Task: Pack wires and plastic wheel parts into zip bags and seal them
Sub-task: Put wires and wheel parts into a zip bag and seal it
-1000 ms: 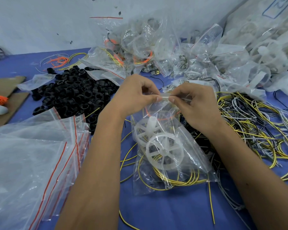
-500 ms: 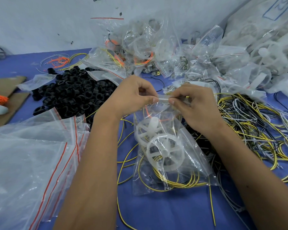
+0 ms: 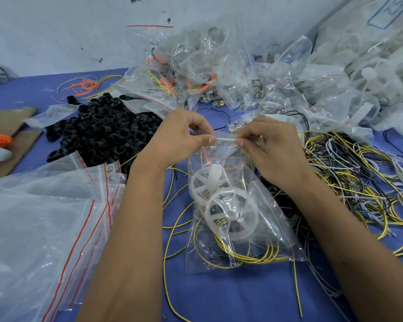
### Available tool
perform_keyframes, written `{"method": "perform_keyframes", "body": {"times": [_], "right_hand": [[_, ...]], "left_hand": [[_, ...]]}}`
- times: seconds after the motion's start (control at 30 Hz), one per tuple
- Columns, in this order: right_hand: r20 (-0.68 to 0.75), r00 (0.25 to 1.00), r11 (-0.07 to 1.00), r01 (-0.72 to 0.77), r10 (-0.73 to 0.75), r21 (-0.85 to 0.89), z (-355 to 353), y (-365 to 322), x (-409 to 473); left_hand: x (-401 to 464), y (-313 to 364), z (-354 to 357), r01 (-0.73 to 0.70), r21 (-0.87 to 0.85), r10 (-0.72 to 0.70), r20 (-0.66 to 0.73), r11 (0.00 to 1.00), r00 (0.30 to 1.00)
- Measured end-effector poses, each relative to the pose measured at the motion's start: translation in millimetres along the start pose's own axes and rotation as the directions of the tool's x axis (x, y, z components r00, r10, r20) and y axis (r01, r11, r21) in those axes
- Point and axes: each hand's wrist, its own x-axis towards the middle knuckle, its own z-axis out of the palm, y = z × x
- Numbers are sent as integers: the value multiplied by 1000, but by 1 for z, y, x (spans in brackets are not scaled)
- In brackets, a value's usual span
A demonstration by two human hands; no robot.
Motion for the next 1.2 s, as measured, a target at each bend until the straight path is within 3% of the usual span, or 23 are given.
{"method": "perform_keyframes", "body": {"times": [0.67,1.2], "right_hand": [[-37,999,999,-11,9,-50,-2,6,0],[-49,999,999,-13,10,-49,-7,3,1]], "left_hand": [[-1,-20,-8,-2,-41,-1,-67,999,998],[-9,-23,-17,-3,-195,-20,-119,981,993]]}}
